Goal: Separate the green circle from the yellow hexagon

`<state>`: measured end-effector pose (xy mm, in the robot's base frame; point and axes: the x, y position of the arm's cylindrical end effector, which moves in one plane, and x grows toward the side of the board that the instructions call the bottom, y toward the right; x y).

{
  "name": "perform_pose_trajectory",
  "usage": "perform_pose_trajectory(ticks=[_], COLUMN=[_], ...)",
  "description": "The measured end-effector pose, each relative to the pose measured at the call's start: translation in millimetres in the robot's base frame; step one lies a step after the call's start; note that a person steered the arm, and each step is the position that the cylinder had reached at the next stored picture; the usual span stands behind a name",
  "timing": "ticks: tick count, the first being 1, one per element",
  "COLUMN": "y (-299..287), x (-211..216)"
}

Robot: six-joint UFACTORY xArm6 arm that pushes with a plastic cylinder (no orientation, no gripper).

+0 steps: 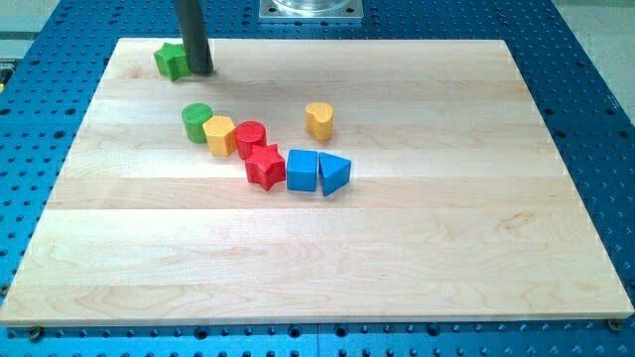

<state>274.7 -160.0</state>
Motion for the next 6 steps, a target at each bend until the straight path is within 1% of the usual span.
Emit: perform_pose_trajectory(ticks=[1,2,3,4,5,6], y=[-42,-41,-17,-16,-47,10], x=[-16,-7,35,108,124,137])
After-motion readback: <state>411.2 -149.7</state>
